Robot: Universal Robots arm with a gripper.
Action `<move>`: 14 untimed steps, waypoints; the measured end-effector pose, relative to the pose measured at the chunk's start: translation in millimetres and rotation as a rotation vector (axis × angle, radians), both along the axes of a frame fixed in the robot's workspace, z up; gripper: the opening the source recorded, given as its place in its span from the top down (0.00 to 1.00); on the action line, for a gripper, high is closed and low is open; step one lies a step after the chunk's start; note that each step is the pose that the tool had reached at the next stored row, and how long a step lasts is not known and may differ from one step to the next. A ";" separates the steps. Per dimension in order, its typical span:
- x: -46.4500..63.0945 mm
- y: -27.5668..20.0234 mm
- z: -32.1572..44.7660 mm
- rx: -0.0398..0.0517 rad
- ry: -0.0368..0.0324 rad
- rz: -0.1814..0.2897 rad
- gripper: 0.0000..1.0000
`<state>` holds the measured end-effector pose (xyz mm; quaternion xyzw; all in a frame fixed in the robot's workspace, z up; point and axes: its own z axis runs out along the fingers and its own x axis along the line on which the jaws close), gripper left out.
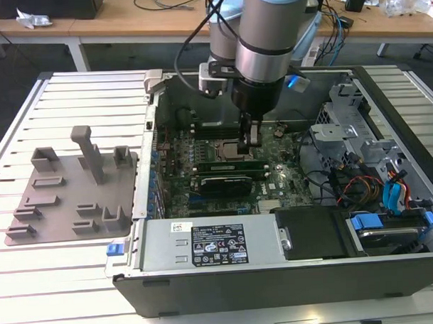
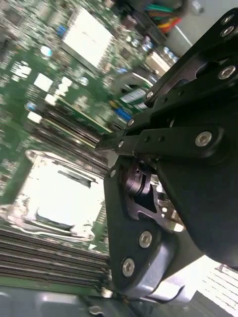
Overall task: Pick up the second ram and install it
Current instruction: 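Press down the second ram until it locks into place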
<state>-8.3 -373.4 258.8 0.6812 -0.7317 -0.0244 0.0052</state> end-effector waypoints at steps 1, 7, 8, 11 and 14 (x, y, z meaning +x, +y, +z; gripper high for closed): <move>7.8 0.0 -2.0 0.0000 0.0048 0.000 0.90; 33.2 0.0 -24.9 0.0006 0.0139 0.000 0.90; 33.3 -0.1 -27.7 0.0017 0.0140 0.001 0.90; 33.3 0.0 -29.7 0.0096 0.0135 0.001 0.90; 32.8 0.0 -18.7 0.0092 0.0129 0.001 0.90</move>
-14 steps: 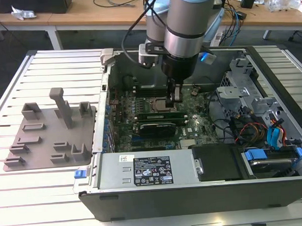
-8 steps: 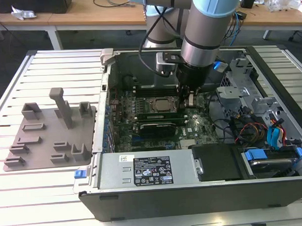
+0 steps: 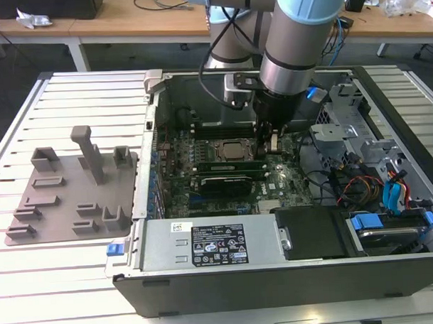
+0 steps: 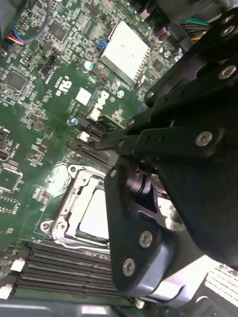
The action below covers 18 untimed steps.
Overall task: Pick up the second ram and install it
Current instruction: 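Press down the second ram until it locks into place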
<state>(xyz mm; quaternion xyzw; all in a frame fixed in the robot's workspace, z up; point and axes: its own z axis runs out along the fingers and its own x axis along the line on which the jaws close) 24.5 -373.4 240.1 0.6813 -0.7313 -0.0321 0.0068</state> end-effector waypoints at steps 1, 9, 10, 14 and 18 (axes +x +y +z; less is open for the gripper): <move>-4.1 -0.1 0.2 -0.0004 -0.0004 0.000 0.90; -88.3 -0.1 -1.9 -0.0003 -0.0227 0.000 0.90; -93.0 -0.3 -2.7 -0.0001 -0.0236 0.000 0.90; -103.9 -1.6 -6.9 0.0003 -0.0239 0.000 0.90; -105.2 -1.3 -5.4 0.0074 -0.0249 0.000 0.90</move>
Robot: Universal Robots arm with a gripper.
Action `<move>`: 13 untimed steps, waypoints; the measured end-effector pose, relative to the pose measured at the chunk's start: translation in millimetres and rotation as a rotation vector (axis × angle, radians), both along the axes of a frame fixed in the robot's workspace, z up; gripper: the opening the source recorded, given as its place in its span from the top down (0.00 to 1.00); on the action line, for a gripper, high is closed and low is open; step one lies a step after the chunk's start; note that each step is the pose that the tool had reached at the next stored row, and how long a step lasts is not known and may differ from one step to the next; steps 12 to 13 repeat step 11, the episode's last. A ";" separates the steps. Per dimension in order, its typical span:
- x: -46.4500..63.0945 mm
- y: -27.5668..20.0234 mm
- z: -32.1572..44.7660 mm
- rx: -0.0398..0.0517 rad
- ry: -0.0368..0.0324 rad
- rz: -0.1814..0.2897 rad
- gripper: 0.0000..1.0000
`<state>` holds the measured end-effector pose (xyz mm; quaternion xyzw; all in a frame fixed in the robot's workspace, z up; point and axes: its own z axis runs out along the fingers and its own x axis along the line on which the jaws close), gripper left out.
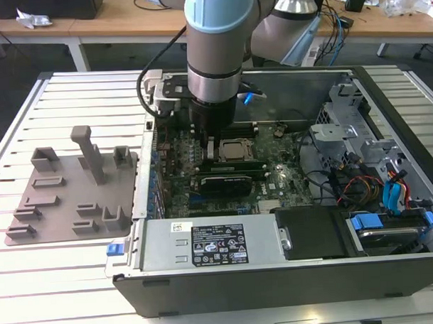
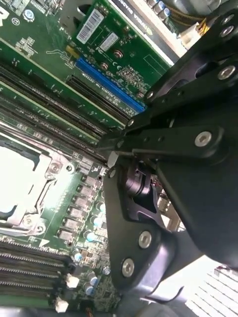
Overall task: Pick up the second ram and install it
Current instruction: 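Press down the second ram until it locks into place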
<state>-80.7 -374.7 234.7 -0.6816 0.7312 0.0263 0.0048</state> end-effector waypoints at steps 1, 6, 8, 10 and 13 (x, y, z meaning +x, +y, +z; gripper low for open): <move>-0.1 -0.2 9.8 -0.0016 0.0009 0.000 0.90; 7.6 -0.2 25.0 0.0056 0.0056 0.000 0.90; 7.6 -0.3 25.4 0.0056 0.0055 0.000 0.90; 7.6 -0.2 25.4 0.0058 0.0055 0.000 0.90; 7.6 -0.2 25.4 0.0058 0.0055 0.000 0.90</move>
